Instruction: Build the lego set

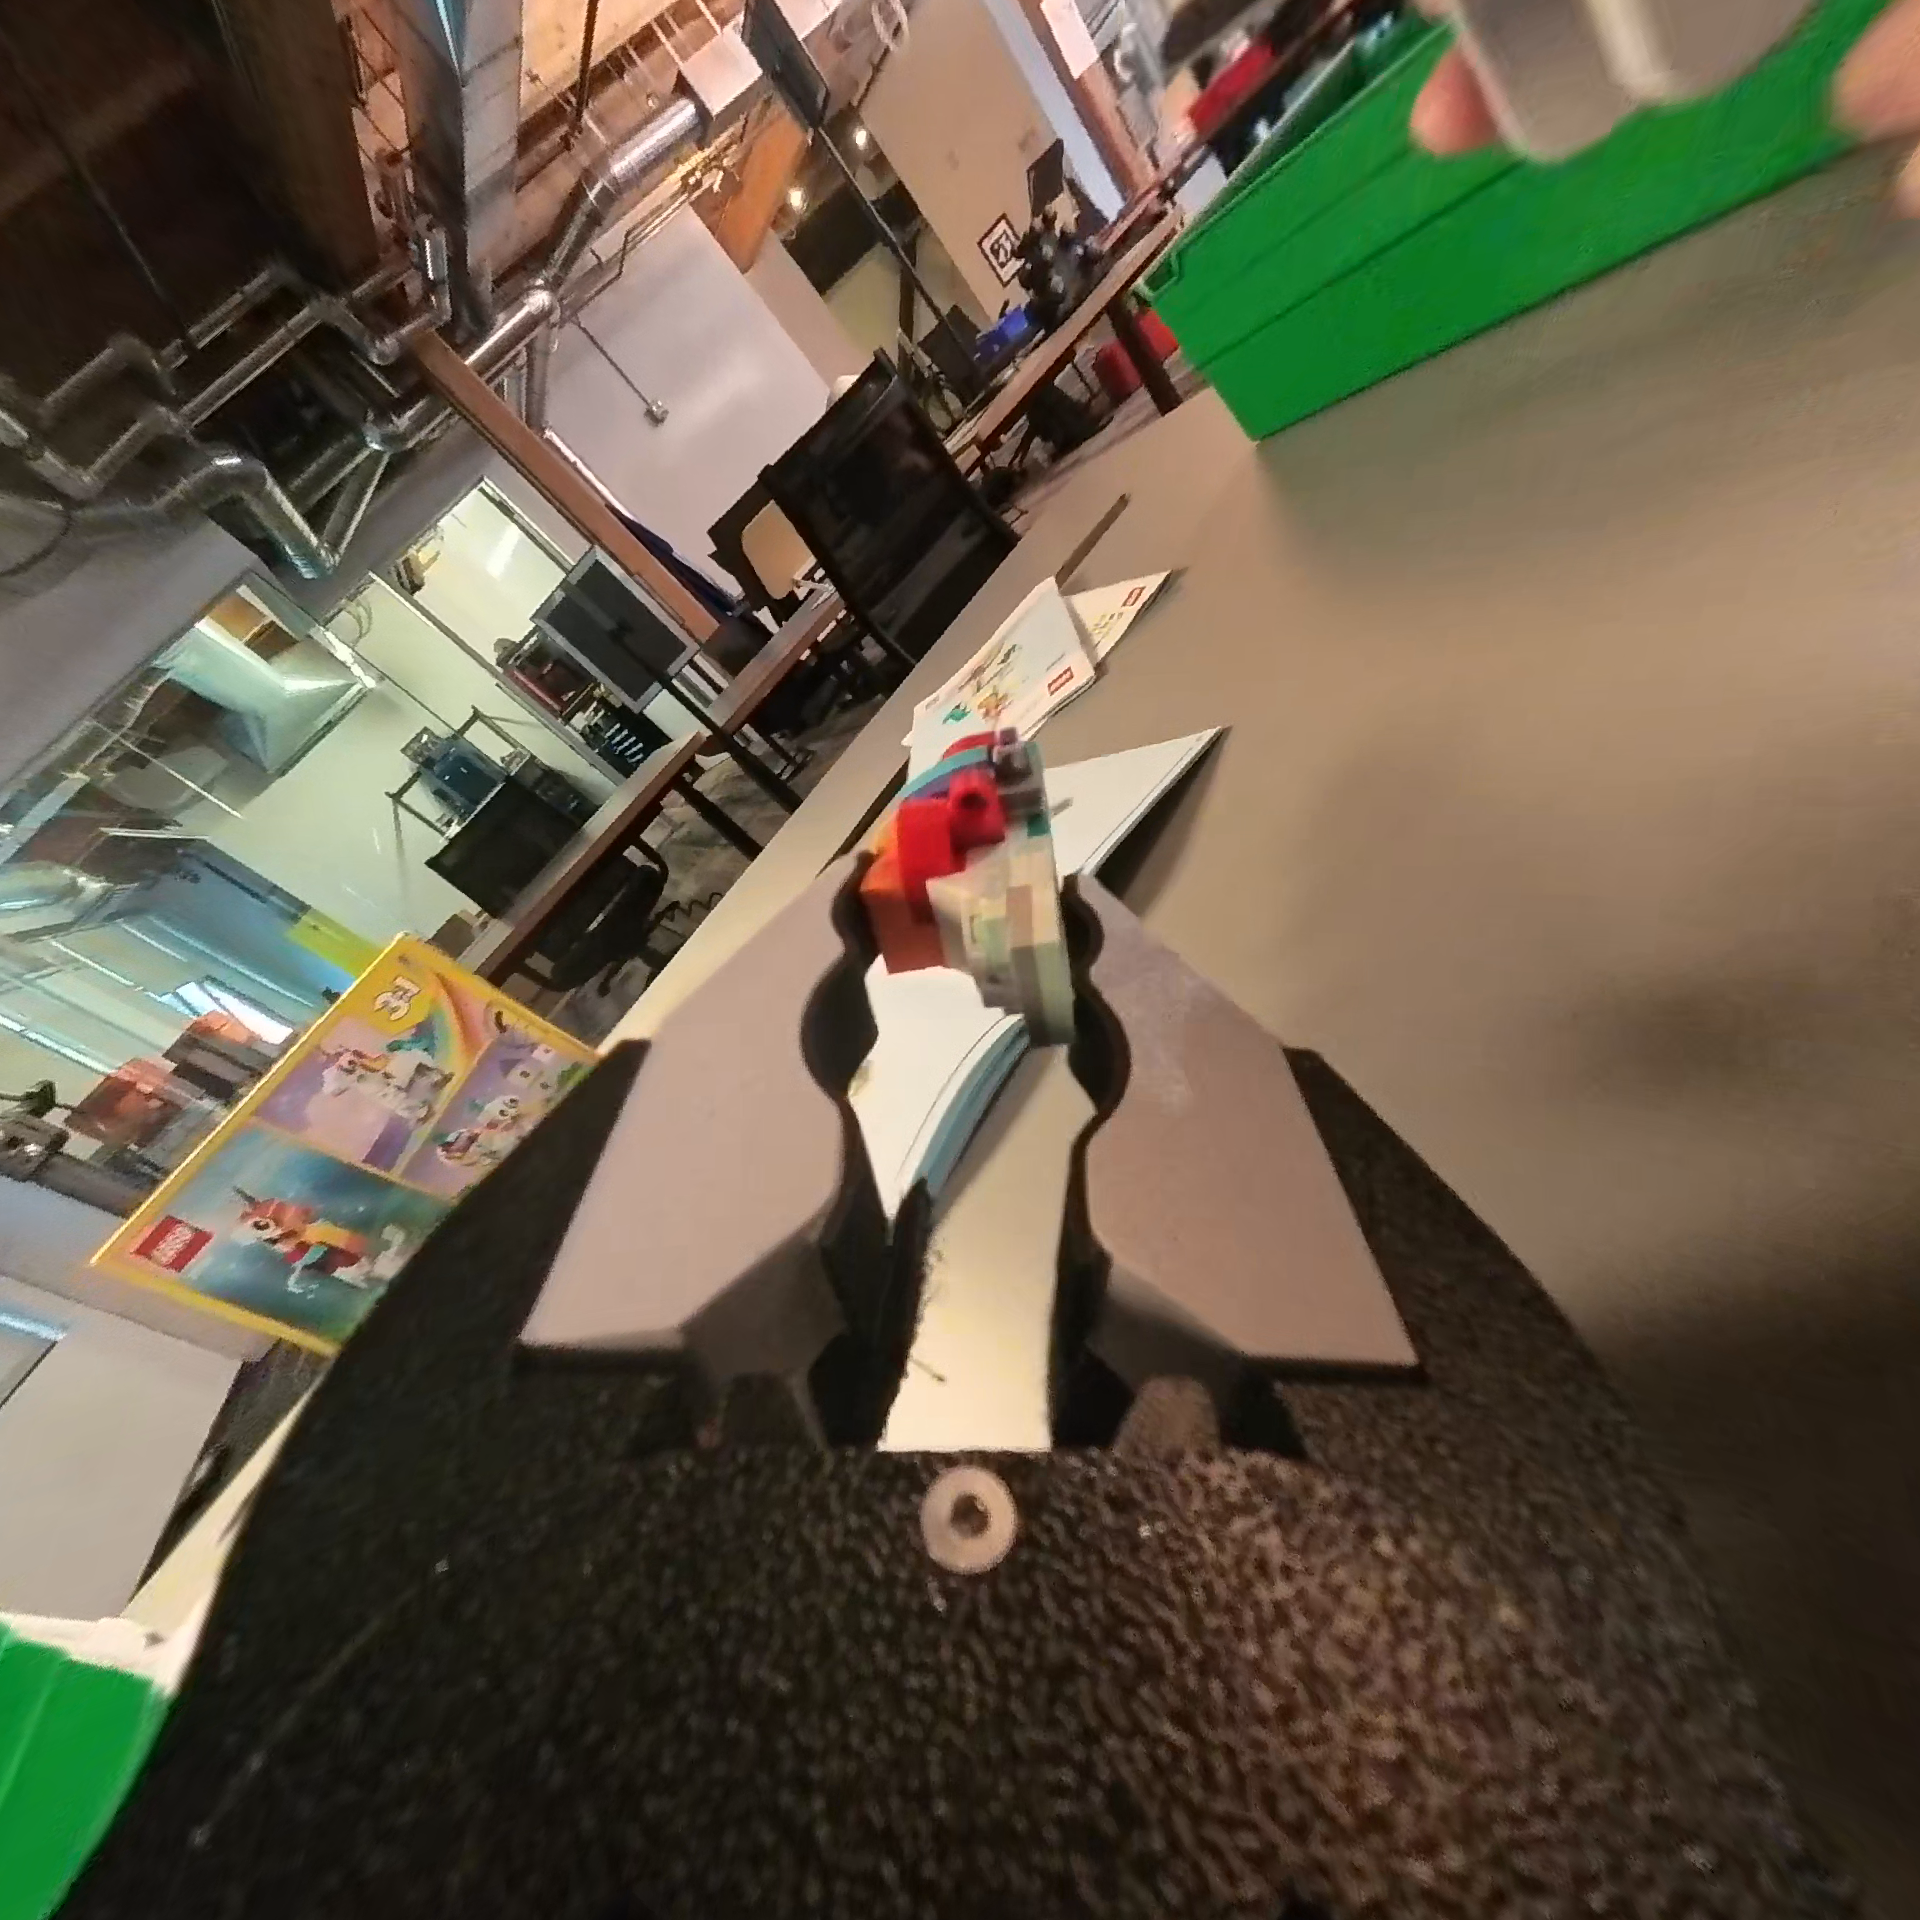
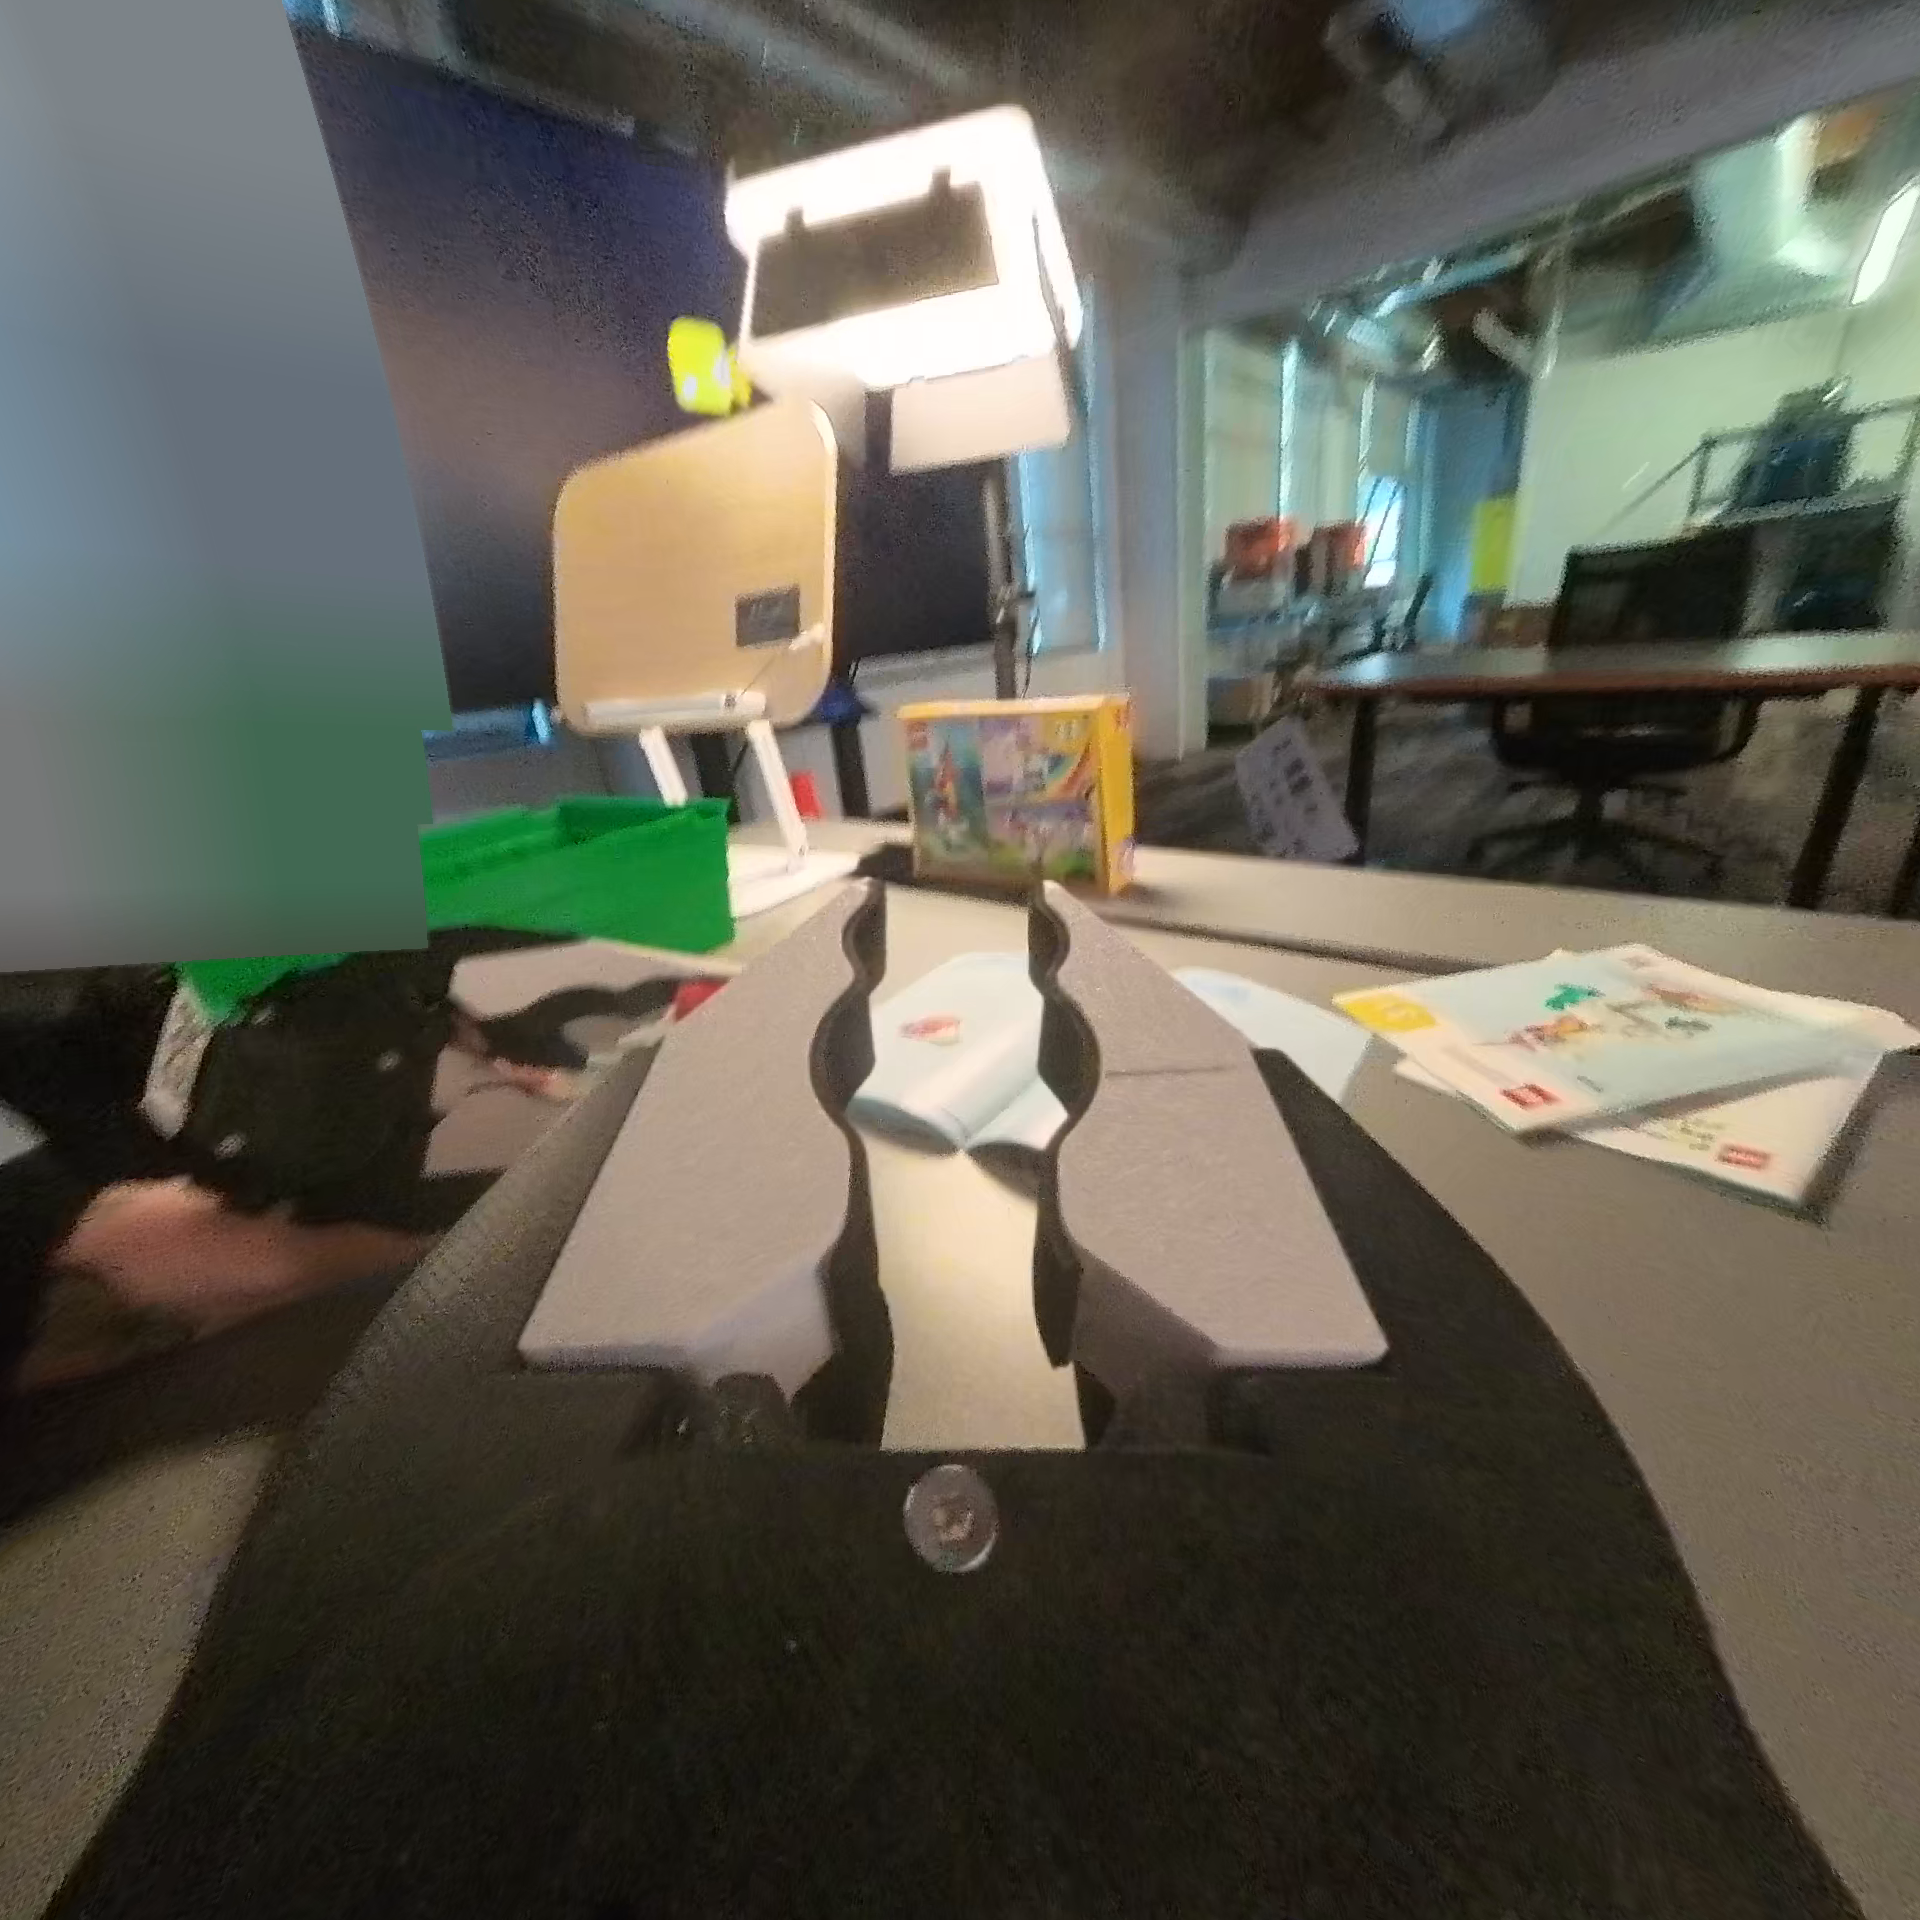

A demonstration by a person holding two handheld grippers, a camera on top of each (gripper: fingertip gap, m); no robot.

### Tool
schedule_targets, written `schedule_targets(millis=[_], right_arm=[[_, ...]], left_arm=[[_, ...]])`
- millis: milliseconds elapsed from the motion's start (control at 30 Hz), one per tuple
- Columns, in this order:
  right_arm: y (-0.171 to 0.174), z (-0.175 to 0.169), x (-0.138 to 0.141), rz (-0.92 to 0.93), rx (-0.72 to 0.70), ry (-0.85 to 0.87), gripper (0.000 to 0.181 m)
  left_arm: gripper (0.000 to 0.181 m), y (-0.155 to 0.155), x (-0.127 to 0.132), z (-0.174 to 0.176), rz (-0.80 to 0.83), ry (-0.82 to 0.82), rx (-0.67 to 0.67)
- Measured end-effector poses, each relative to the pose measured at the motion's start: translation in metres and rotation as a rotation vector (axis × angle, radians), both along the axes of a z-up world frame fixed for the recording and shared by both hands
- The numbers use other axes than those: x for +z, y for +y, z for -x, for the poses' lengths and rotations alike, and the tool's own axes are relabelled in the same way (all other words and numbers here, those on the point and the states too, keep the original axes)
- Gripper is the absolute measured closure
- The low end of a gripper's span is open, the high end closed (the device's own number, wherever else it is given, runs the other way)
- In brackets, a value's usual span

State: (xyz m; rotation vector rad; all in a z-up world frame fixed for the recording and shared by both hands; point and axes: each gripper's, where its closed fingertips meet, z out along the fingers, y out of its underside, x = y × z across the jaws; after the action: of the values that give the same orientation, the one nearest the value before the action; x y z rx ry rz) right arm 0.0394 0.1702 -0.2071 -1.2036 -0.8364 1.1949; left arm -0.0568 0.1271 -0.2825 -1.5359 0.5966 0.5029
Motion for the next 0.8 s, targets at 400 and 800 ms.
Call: schedule_targets(millis=[400,800], right_arm=[[-0.169,-0.095,-0.114,0.009,0.576,-0.747,0.153],[-0.138,-0.095,-0.081,-0.081,0.191,-0.330,0.149]], left_arm=[[0.149,-0.004,-0.001,-0.014,-0.004,0.029,-0.050],[0.149,-0.007,0.004,-0.010,-0.028,0.045,-0.051]])
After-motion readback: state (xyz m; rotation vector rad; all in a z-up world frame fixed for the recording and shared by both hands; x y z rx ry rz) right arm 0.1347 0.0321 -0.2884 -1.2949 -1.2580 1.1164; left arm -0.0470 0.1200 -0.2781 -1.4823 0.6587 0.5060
